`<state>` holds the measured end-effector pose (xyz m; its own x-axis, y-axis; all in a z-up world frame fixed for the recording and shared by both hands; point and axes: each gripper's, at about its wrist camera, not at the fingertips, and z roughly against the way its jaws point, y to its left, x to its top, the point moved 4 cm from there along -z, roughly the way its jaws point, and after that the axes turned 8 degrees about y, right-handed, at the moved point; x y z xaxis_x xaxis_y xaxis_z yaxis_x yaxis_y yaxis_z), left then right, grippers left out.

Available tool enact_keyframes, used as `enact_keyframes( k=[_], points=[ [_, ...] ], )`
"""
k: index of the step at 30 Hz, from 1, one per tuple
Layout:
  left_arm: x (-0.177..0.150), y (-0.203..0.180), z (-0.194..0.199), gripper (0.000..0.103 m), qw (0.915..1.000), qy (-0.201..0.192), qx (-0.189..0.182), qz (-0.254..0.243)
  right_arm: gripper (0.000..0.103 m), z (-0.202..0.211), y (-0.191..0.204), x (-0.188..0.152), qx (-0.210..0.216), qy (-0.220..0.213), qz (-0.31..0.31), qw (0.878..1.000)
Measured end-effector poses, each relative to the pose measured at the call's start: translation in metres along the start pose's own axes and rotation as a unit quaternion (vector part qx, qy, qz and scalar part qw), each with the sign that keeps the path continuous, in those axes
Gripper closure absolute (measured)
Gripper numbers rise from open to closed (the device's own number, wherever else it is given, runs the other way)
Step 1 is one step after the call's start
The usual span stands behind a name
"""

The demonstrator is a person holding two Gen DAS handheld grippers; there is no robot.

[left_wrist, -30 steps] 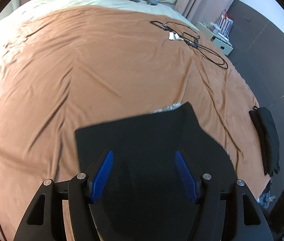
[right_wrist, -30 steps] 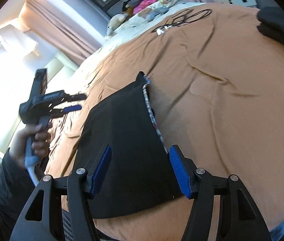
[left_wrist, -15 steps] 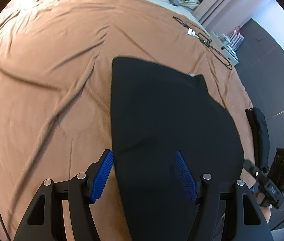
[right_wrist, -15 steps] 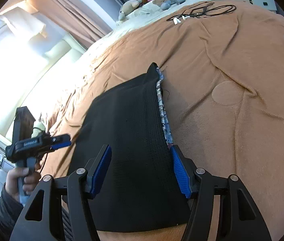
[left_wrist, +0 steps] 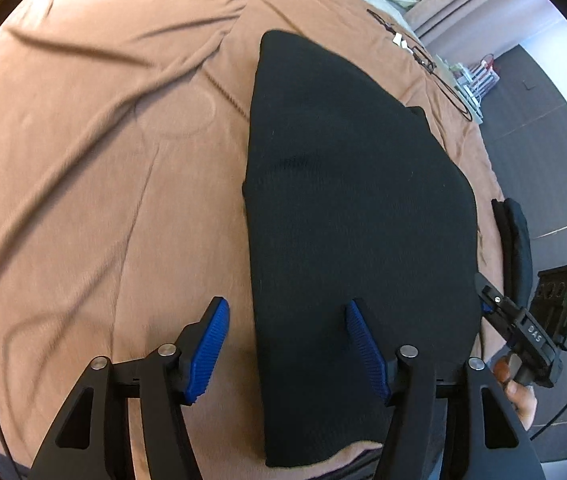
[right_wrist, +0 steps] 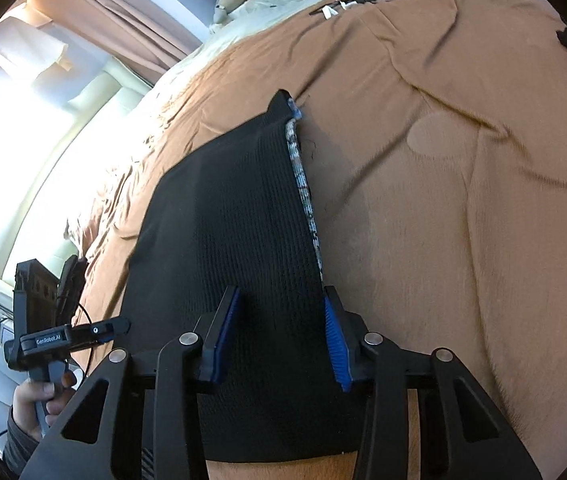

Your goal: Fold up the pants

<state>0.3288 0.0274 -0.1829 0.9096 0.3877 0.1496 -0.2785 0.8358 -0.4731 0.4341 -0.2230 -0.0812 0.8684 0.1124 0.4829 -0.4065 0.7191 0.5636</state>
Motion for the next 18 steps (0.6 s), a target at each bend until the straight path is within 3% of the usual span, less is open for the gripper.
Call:
enact_keyframes(
  k=[1, 5, 6, 18],
  points=[
    [-0.003, 0.0, -0.001, 0.047, 1.0, 0.002, -0.004, 0.0, 0.066, 0.0, 0.001, -0.002, 0.0, 0.0, -0.002, 1.0],
    [-0.009, -0.002, -0.002, 0.087, 0.9998, 0.015, -0.012, -0.008, 0.069, 0.004, 0.006, -0.005, 0.0, -0.003, -0.008, 1.0],
    [-0.009, -0.004, 0.003, 0.091, 0.9998, 0.01, -0.007, -0.017, 0.071, 0.005, 0.007, -0.006, 0.001, -0.003, -0.011, 1.0],
    [-0.009, 0.018, 0.031, 0.094, 0.9974, 0.014, 0.048, -0.052, 0.075, 0.009, 0.028, -0.043, 0.043, 0.012, -0.047, 0.998]
  ],
)
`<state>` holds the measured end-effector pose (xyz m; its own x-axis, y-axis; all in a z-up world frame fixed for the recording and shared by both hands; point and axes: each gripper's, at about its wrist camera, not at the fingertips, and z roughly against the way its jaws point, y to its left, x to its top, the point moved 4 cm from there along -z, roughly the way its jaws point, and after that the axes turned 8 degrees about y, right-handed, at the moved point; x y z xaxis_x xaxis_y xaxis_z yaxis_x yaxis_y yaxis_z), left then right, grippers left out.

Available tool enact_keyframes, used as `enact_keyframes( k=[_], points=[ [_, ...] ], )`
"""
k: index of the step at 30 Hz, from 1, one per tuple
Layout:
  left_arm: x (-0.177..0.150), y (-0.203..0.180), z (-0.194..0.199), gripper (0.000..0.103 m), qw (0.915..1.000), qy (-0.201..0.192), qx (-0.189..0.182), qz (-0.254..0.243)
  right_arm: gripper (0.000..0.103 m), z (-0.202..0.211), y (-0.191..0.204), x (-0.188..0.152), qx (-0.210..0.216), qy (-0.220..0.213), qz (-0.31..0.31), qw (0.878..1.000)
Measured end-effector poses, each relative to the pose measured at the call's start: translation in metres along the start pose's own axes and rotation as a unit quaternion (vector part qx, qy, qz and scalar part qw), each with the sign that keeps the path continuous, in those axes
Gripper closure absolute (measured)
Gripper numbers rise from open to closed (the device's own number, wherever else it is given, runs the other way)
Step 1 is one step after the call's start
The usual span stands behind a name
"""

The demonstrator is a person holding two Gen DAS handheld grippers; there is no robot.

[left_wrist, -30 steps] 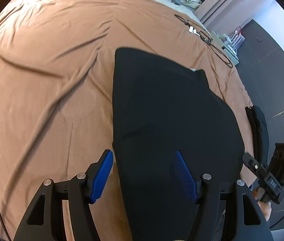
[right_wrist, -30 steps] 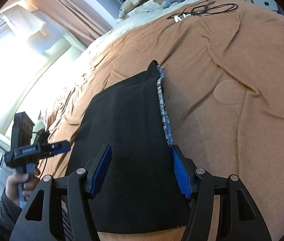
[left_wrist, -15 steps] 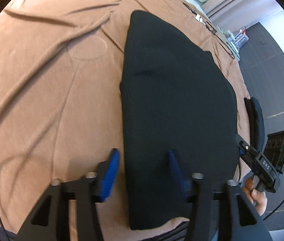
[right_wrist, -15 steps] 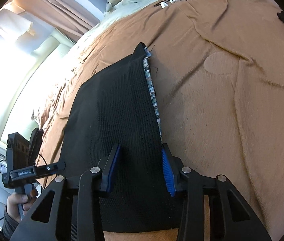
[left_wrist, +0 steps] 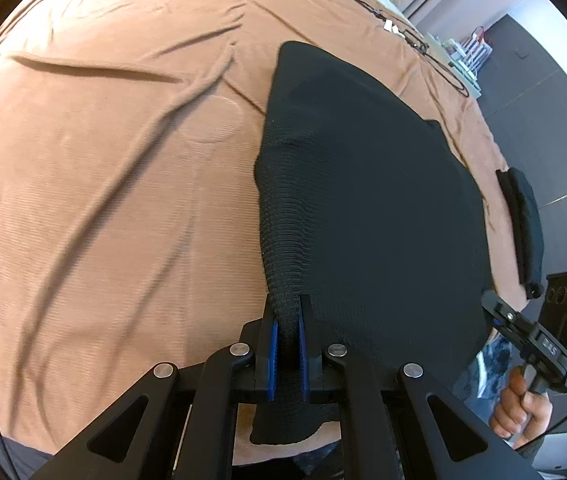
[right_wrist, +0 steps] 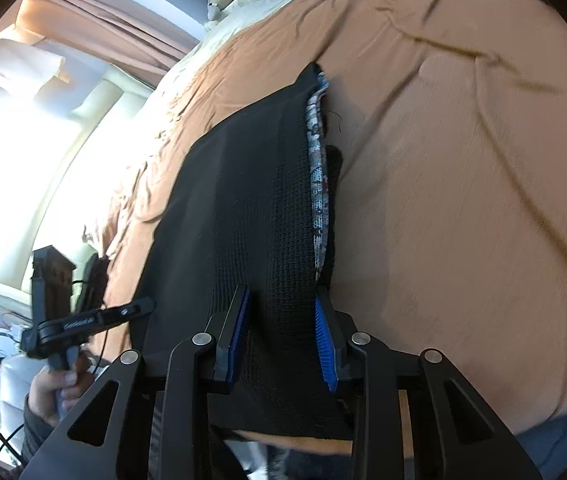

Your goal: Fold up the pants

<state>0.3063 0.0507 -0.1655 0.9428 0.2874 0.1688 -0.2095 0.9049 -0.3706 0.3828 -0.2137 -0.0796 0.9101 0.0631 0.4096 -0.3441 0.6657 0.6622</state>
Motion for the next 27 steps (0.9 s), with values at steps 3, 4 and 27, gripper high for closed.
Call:
enact_keyframes(
  k=[3, 4, 27],
  points=[
    [0.0, 0.009, 0.001, 0.094, 0.9999, 0.005, 0.014, -0.003, 0.077, -0.004, 0.001, -0.009, 0.021, 0.005, -0.004, 1.0],
    [0.002, 0.012, 0.001, 0.094, 0.9998, 0.006, 0.018, -0.004, 0.077, -0.005, 0.001, -0.012, 0.03, 0.008, -0.006, 1.0],
    [0.047, 0.002, -0.006, 0.053, 0.9998, 0.004, -0.005, -0.021, 0.043, -0.007, -0.054, 0.005, 0.113, 0.001, -0.05, 0.992]
  ],
)
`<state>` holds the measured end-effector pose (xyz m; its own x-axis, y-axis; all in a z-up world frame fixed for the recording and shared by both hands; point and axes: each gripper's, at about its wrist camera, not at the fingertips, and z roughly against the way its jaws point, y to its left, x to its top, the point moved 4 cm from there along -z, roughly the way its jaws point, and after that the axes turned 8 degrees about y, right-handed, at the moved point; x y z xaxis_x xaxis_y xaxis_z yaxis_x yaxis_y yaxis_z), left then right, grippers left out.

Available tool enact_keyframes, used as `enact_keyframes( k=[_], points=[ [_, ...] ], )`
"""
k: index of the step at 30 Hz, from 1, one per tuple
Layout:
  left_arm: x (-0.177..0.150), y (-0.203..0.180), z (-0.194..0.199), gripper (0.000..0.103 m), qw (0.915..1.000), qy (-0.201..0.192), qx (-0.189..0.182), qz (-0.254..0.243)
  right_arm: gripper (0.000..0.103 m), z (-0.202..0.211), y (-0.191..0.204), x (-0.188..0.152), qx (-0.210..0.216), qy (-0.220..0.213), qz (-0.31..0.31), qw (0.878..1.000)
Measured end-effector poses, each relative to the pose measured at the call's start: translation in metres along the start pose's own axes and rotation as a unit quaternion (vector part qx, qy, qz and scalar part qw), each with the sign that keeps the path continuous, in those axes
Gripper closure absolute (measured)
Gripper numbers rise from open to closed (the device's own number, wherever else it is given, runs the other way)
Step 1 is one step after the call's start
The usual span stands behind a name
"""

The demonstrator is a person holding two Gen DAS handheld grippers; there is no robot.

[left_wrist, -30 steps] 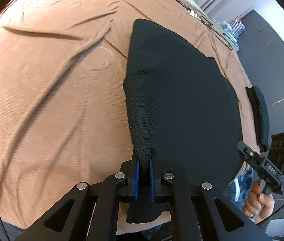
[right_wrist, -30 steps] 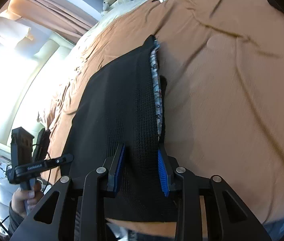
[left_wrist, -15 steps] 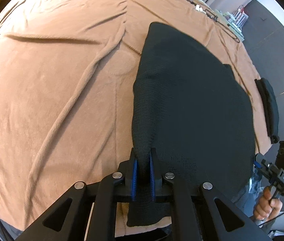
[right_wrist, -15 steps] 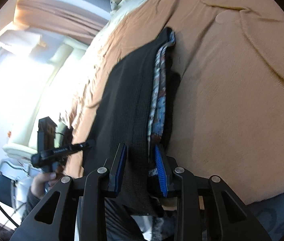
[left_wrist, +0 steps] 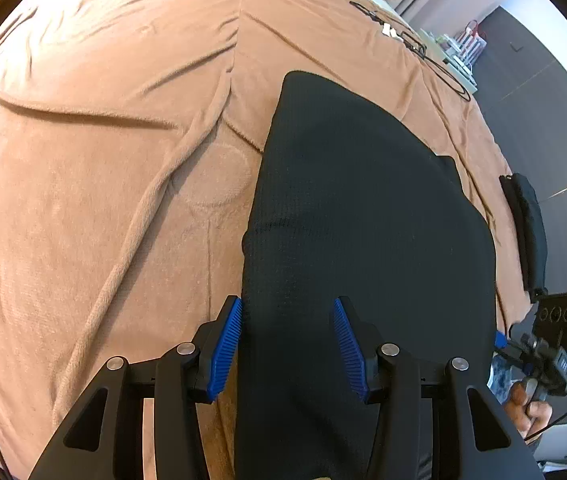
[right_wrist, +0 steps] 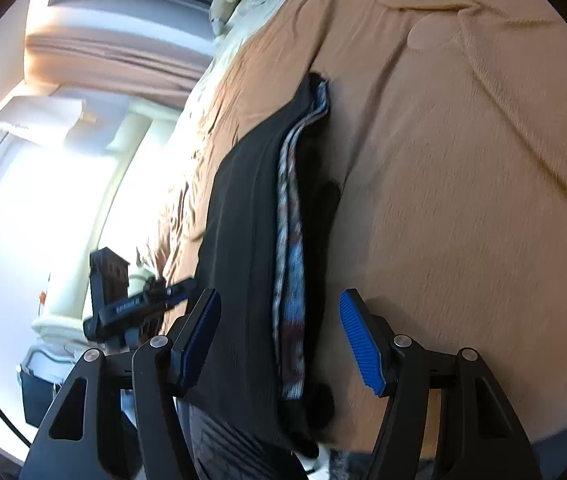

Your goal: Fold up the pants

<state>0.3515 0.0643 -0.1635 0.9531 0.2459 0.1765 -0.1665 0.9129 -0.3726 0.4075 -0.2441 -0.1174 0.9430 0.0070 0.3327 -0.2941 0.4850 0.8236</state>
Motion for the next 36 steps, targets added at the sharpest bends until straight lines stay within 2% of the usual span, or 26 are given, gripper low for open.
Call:
enact_keyframes(
  k=[4, 8, 9, 10, 12, 13, 16, 18, 20, 22, 26, 31, 33, 35, 36],
  points=[
    [-0.009, 0.005, 0.002, 0.053, 1.0, 0.002, -0.005, -0.001, 0.043, -0.003, 0.003, -0.015, -0.011, 0.021, 0.019, 1.0],
    [-0.022, 0.01, 0.002, 0.053, 0.9997, 0.008, -0.025, 0.001, 0.043, -0.014, 0.018, -0.025, -0.032, 0.038, 0.05, 0.998],
    [-0.026, 0.01, 0.003, 0.053, 0.9996, 0.01, -0.027, -0.002, 0.046, -0.014, 0.022, -0.028, -0.041, 0.037, 0.06, 0.997],
    [-0.031, 0.01, 0.004, 0.053, 0.9995, 0.012, -0.03, -0.006, 0.066, -0.014, 0.025, -0.031, -0.049, 0.038, 0.066, 0.996],
    [-0.039, 0.012, 0.004, 0.053, 0.9992, 0.018, -0.033, -0.012, 0.085, -0.013, 0.031, -0.036, -0.057, 0.045, 0.067, 0.995],
    [-0.043, 0.013, 0.003, 0.053, 0.9992, 0.022, -0.031, -0.015, 0.089, -0.013, 0.034, -0.036, -0.058, 0.043, 0.067, 0.995],
    [-0.054, 0.017, 0.002, 0.053, 0.9989, 0.027, -0.033, -0.02, 0.095, -0.011, 0.048, -0.041, -0.048, 0.036, 0.076, 0.995],
    [-0.059, 0.019, 0.001, 0.055, 0.9988, 0.029, -0.035, -0.019, 0.095, -0.01, 0.057, -0.042, -0.026, 0.034, 0.069, 0.997],
    [-0.062, 0.021, 0.004, 0.078, 0.999, 0.025, -0.032, -0.019, 0.096, -0.01, 0.059, -0.043, -0.009, 0.033, 0.063, 0.997],
    [-0.062, 0.022, 0.011, 0.083, 0.9991, 0.018, -0.034, -0.019, 0.096, -0.011, 0.062, -0.043, 0.004, 0.032, 0.058, 0.998],
    [-0.062, 0.025, 0.021, 0.083, 0.9995, 0.007, -0.021, -0.024, 0.096, -0.016, 0.051, -0.049, 0.009, 0.036, 0.045, 0.998],
    [-0.065, 0.026, 0.014, 0.082, 0.9994, 0.016, -0.019, -0.025, 0.096, -0.03, 0.033, -0.057, -0.019, 0.05, 0.033, 0.998],
    [-0.063, 0.026, 0.014, 0.078, 0.9994, 0.018, -0.015, -0.024, 0.092, -0.031, 0.029, -0.057, -0.034, 0.059, 0.029, 0.997],
    [-0.056, 0.025, 0.016, 0.068, 0.9997, 0.015, -0.007, -0.02, 0.089, -0.028, 0.032, -0.055, -0.039, 0.065, 0.03, 0.997],
    [-0.054, 0.024, 0.019, 0.065, 0.9997, 0.009, -0.007, -0.021, 0.081, -0.025, 0.034, -0.052, -0.039, 0.062, 0.036, 0.997]
  ],
)
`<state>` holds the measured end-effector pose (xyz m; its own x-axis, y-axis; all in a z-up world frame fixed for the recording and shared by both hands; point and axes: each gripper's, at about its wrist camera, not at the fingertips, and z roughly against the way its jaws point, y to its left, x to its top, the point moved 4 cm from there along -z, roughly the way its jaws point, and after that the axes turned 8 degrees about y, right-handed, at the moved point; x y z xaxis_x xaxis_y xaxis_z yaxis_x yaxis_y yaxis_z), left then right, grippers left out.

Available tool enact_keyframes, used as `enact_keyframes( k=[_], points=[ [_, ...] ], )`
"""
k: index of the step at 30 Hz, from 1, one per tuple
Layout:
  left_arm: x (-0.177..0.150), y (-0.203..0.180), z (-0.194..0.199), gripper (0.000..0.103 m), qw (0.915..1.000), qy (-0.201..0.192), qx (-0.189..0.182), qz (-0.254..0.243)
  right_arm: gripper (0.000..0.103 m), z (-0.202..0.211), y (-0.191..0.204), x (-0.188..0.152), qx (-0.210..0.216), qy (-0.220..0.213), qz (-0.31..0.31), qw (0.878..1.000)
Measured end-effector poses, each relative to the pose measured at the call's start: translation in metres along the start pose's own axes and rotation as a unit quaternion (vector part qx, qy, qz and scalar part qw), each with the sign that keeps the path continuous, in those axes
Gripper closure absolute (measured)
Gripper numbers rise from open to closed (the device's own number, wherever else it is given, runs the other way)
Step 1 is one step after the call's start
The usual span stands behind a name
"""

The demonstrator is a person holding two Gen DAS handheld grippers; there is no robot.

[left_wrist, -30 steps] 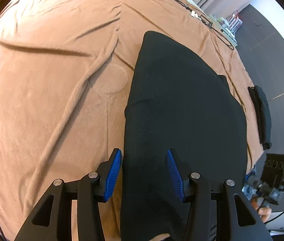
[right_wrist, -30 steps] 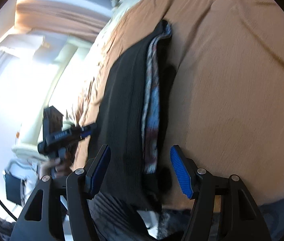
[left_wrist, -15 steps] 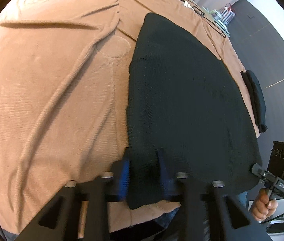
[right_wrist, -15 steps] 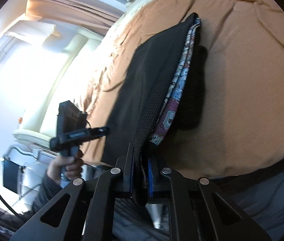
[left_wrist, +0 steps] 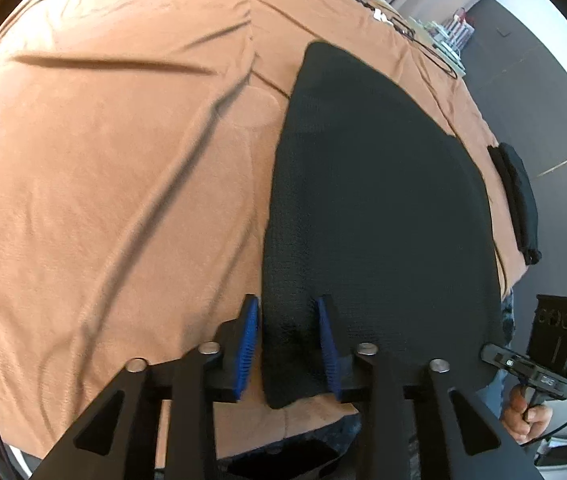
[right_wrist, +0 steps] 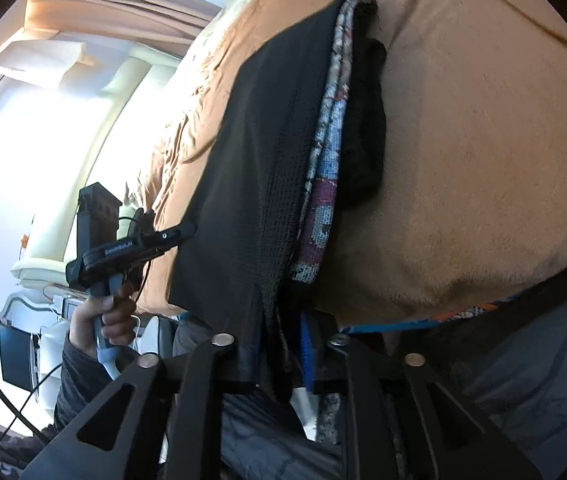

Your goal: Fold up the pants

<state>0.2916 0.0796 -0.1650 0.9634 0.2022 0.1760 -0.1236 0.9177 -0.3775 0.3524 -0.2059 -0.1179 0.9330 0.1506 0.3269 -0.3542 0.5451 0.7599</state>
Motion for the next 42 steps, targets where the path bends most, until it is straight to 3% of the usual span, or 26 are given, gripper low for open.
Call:
enact_keyframes(
  k=[2, 3, 4, 15, 24, 39, 42],
  points=[
    [0.006, 0.0, 0.007, 0.045, 0.9999, -0.013, -0.006, -0.001, 0.052, 0.013, 0.003, 0.006, 0.004, -0.018, 0.009, 1.0],
    [0.009, -0.001, 0.009, 0.041, 0.9998, -0.017, -0.006, -0.001, 0.033, 0.02, 0.004, 0.007, 0.004, -0.031, 0.012, 0.999],
    [0.013, -0.001, 0.01, 0.038, 0.9997, -0.022, -0.007, -0.002, 0.03, 0.028, 0.004, 0.012, 0.003, -0.049, 0.015, 0.999],
    [0.052, -0.006, -0.006, 0.038, 0.9991, -0.02, -0.037, -0.004, 0.03, 0.027, -0.035, 0.067, -0.002, -0.086, -0.045, 0.995],
    [0.082, -0.006, -0.03, 0.039, 0.9982, -0.007, -0.059, -0.002, 0.03, 0.005, -0.045, 0.101, 0.018, -0.075, -0.071, 0.995],
    [0.119, -0.006, -0.05, 0.04, 0.9971, 0.004, -0.075, -0.009, 0.03, -0.005, -0.048, 0.13, 0.018, -0.046, -0.065, 0.997],
    [0.123, -0.008, -0.052, 0.042, 0.9963, 0.002, -0.085, -0.01, 0.035, -0.007, -0.048, 0.133, 0.014, -0.043, -0.067, 0.997]
  ],
)
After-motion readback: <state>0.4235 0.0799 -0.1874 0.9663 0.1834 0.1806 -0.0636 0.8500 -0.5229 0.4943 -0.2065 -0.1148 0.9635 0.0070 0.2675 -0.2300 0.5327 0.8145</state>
